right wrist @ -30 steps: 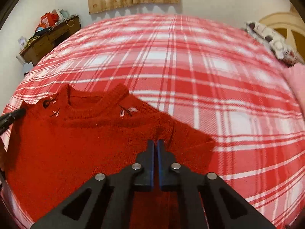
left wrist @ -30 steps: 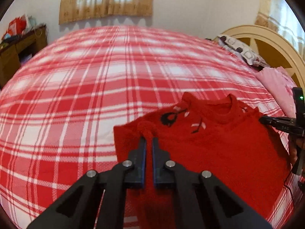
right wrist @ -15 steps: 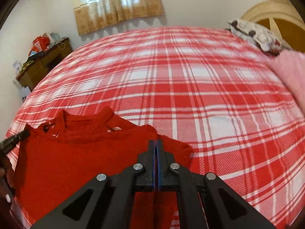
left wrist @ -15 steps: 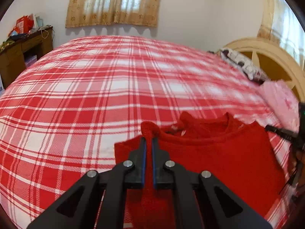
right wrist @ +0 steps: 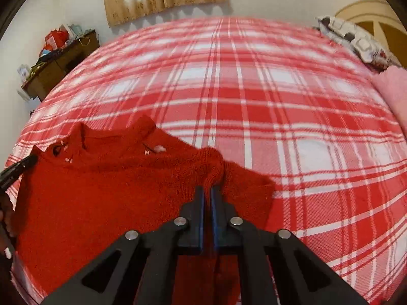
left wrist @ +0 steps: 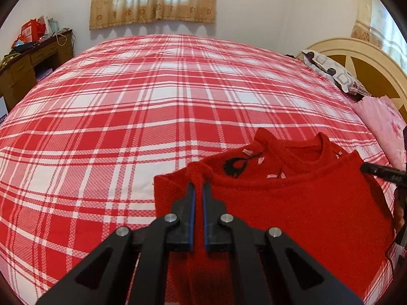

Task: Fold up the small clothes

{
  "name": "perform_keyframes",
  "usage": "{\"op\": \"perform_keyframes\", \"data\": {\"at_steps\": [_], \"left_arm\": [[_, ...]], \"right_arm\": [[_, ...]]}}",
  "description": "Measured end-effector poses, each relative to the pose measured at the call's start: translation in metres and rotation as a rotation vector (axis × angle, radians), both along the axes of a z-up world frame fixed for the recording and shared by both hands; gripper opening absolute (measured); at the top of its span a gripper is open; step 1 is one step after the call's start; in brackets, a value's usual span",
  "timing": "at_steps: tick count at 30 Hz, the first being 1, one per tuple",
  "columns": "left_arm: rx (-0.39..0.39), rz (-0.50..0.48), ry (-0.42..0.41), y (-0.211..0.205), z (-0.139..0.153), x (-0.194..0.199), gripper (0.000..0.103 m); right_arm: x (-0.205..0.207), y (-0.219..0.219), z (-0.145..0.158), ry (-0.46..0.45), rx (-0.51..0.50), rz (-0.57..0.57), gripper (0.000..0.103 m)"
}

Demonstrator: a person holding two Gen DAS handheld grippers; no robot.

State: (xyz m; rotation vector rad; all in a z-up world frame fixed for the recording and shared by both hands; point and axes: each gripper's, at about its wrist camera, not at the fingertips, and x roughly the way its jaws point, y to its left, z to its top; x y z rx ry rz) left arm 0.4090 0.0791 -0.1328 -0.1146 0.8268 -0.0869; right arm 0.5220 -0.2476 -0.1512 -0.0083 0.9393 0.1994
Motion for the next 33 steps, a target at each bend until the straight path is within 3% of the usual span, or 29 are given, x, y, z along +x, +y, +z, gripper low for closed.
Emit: {"op": "perform_keyframes", "data": {"at_steps": [3, 6, 11, 13, 14, 17, 21, 23, 29, 33], "left_arm": [[-0.013, 0.009, -0.031, 0.003, 0.010, 0.000, 0.005], [-0.043, 0.021, -0.064, 0.007, 0.021, 0.001, 0.005], [0.044, 0.028, -0.032, -0.004, 0.004, 0.011, 0.005], [0.053, 0.030, 0.002, -0.005, -0.005, 0.014, 0.012], [0.063, 0.034, 0.012, -0.005, -0.006, 0.013, 0.014], [0.056, 0.034, -0.024, -0.001, 0.007, -0.003, 0.025], [0.056, 0.039, -0.097, 0.006, 0.028, -0.041, 0.061], [0.038, 0.033, -0.127, 0.008, 0.031, -0.067, 0.069], [0.030, -0.032, -0.068, -0.007, 0.001, -0.113, 0.071], [0.070, -0.033, -0.047, -0.014, -0.017, -0.120, 0.072]], "right_arm": [[-0.005, -0.005, 0.015, -0.072, 0.010, -0.042, 0.004], [-0.001, -0.003, 0.012, -0.069, -0.034, -0.059, 0.004], [0.003, 0.000, -0.008, -0.005, -0.081, -0.054, 0.007], [-0.009, -0.001, 0.000, -0.045, -0.141, -0.068, 0.031], [-0.015, -0.002, 0.006, -0.058, -0.159, -0.073, 0.049], [-0.043, -0.008, 0.026, -0.111, -0.092, -0.046, 0.050], [-0.098, 0.000, 0.043, -0.137, 0.045, 0.055, 0.050], [-0.122, 0.010, 0.036, -0.124, 0.068, 0.120, 0.050], [-0.163, 0.021, -0.016, -0.027, 0.004, 0.145, 0.050], [-0.173, 0.019, -0.020, -0.002, 0.009, 0.113, 0.050]]}}
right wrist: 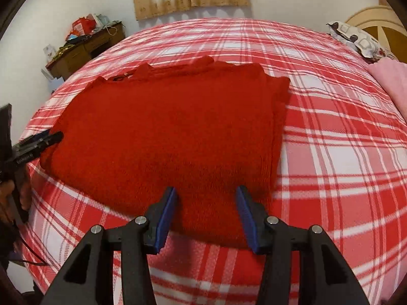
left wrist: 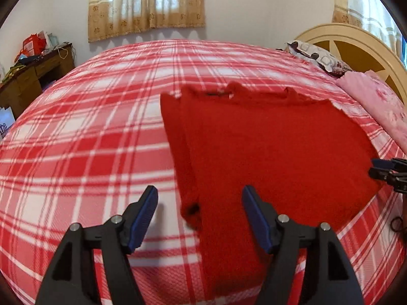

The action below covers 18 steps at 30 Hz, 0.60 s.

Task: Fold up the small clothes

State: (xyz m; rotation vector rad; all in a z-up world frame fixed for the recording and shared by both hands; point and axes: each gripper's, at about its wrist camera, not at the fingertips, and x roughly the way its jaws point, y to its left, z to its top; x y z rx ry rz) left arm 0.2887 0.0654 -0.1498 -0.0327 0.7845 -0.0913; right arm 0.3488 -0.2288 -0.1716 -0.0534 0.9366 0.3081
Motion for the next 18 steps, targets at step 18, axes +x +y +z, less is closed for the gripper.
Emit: {"op": "perform_keyframes", "data": {"at_steps": [18], "left_arm": [[-0.115, 0.110, -0.010, 0.069, 0.006, -0.015, 0.082]], "right_arm": [[-0.033, 0.111, 0.040, -0.171, -0.131, 0.238, 0.054]]}}
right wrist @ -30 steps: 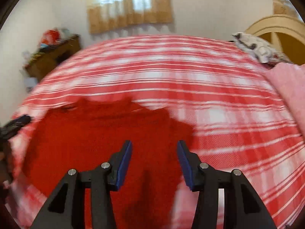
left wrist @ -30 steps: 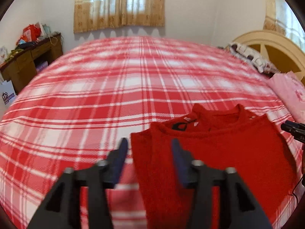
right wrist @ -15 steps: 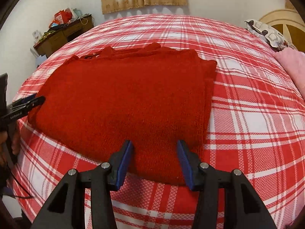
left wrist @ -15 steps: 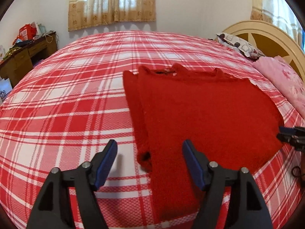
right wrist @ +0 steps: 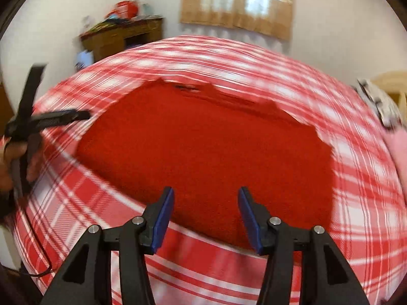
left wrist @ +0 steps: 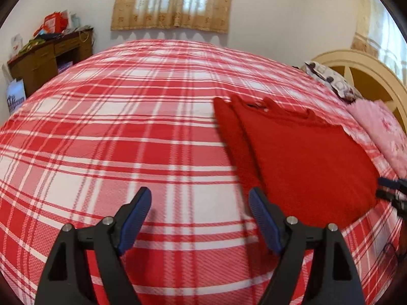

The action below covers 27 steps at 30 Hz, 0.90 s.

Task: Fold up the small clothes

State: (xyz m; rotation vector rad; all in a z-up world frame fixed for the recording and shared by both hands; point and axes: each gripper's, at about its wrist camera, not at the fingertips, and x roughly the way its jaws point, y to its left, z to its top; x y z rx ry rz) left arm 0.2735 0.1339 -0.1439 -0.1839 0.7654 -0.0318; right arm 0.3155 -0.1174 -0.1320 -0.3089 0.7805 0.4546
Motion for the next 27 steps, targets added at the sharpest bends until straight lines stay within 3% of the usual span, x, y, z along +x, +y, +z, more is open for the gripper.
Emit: {"op": "perform_keyframes", "data": {"at_steps": [6, 17, 27], "left_arm": [[-0.124, 0.017, 0.010, 0.022, -0.006, 0.007, 0.082], [-0.295, -0.047, 0.049, 0.028, -0.014, 0.036, 0.082], [-0.339, -0.133, 0.031, 0.008, -0.008, 0.063, 0.082]], "right_arm": [[-0.021, 0.065, -0.014, -0.054, -0.108, 0.140, 0.055], [-0.030, 0.127, -0.041, -0.068, -0.155, 0.229, 0.055], [-0.025, 0.147, -0.047, -0.114, -0.180, 0.210, 0.056]]}}
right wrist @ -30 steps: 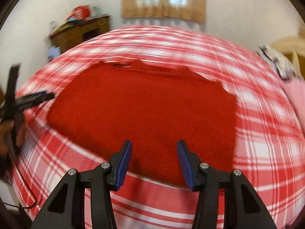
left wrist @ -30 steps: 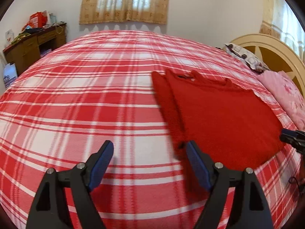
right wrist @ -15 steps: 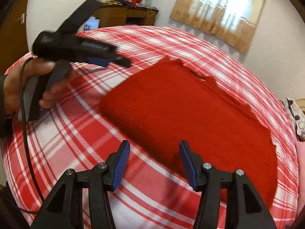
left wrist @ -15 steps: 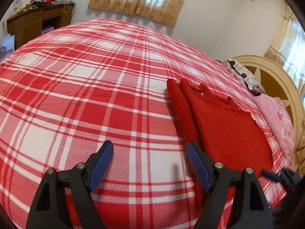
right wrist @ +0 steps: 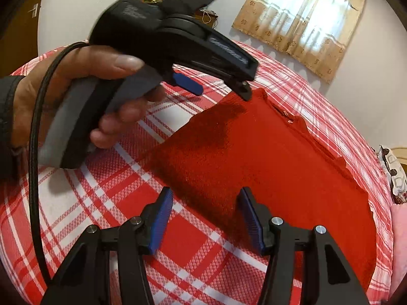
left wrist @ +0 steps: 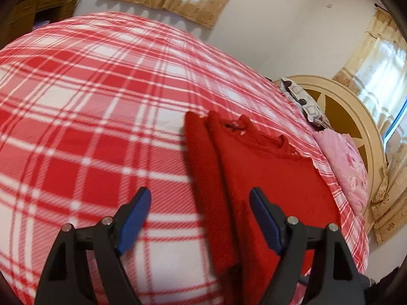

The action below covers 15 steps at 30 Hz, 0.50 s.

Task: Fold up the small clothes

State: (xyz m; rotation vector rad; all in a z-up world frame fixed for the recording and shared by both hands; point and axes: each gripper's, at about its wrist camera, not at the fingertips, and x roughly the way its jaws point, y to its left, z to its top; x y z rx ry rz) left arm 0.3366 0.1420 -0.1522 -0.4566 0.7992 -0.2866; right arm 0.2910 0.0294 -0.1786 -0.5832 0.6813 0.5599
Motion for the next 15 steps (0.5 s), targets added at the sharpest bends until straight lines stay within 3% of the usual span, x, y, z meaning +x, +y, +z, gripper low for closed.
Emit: {"op": "perform_keyframes", "data": {"at_steps": [15], "left_arm": [[-0.067, -0.034, 0.001, -0.005, -0.008, 0.032, 0.081]], "right_arm": [[0.000, 0.015, -0.005, -0.051, -0.009, 0.002, 0.056]]}}
